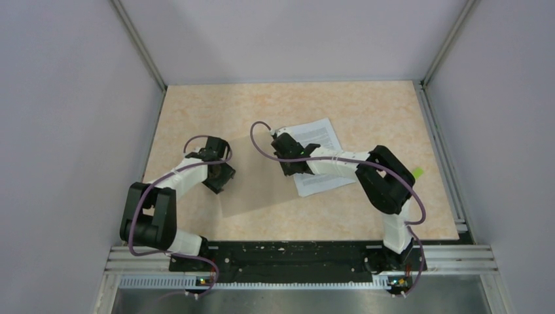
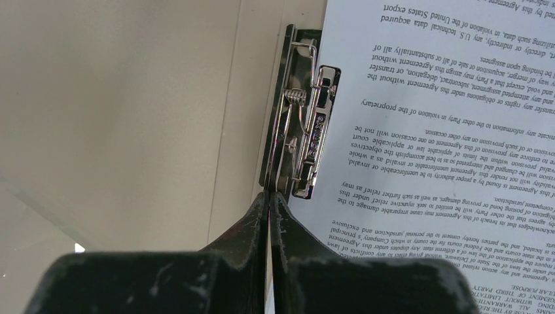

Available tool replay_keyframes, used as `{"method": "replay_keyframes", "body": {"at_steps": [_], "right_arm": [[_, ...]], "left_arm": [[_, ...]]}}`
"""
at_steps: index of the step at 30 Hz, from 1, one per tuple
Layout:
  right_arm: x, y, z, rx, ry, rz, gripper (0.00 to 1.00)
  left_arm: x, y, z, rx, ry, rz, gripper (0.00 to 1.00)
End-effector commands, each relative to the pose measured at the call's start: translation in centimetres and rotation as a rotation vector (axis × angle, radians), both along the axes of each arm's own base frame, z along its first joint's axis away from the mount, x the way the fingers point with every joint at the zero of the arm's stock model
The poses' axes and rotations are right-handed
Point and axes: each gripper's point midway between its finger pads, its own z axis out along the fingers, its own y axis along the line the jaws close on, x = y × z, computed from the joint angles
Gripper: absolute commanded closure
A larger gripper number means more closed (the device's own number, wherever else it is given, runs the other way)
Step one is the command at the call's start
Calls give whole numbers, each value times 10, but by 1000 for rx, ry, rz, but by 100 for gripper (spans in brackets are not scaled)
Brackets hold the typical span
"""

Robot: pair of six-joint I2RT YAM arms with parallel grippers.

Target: Put the files into the folder

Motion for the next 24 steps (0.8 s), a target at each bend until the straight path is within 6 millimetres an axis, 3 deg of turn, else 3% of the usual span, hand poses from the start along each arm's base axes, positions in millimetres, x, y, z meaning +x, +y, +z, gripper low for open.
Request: {"method": "replay_keyframes", "body": {"at_steps": [1, 14, 24], "right_arm": [[-49, -47, -70, -150, 270, 57, 100], [-37, -10, -43, -15, 255, 108, 100], [-30, -7, -34, -14, 239, 93, 100]], "left_arm": [[-20, 11, -30, 56, 70, 12, 40], [-20, 10, -30, 60, 62, 1, 39], [-20, 10, -30, 60, 61, -1, 40]]}}
